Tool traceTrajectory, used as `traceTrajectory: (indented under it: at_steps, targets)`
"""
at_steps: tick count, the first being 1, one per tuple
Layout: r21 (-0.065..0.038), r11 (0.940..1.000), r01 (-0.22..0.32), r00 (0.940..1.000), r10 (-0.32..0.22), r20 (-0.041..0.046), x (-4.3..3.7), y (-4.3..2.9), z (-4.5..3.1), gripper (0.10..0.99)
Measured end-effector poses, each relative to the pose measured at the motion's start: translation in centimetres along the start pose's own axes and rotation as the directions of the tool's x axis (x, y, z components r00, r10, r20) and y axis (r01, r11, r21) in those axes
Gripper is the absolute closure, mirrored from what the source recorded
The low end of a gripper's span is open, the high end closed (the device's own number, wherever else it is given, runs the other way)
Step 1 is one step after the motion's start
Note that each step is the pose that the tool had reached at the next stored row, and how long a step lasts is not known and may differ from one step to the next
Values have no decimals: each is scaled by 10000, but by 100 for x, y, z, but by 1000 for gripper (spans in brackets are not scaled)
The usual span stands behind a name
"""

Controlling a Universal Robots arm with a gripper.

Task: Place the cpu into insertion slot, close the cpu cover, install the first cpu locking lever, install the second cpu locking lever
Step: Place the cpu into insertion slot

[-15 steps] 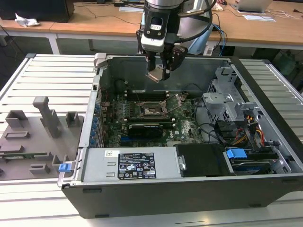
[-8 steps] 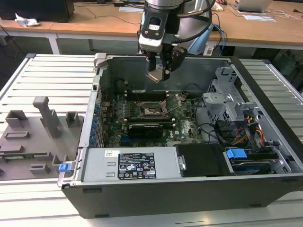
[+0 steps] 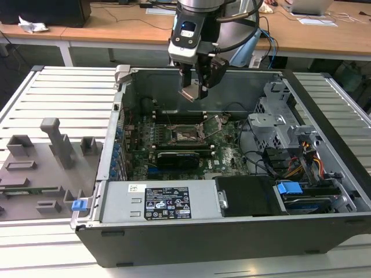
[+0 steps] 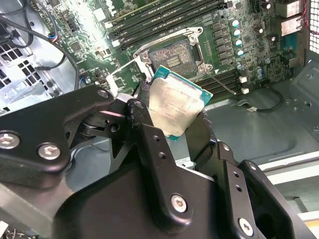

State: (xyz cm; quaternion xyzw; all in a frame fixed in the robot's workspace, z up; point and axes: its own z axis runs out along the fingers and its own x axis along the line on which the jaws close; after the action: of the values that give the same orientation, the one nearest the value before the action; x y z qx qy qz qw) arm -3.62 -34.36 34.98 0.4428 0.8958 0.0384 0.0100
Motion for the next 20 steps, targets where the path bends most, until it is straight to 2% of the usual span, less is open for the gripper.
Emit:
traceTrajectory:
  at_steps: [8,13,15,17,20]
  targets:
    - [-5,9992,-398,9992,398,34,0,-1,11,557]
    - [-12,9951,-989,9951,989,88,-1,-4,42,557]
    - [-25,9883,-1523,9882,1523,130,-1,-5,65,557]
    - [-44,9766,-2152,9764,2152,177,-2,-7,87,557]
    - [-66,9608,-2773,9605,2774,224,-2,-9,107,557]
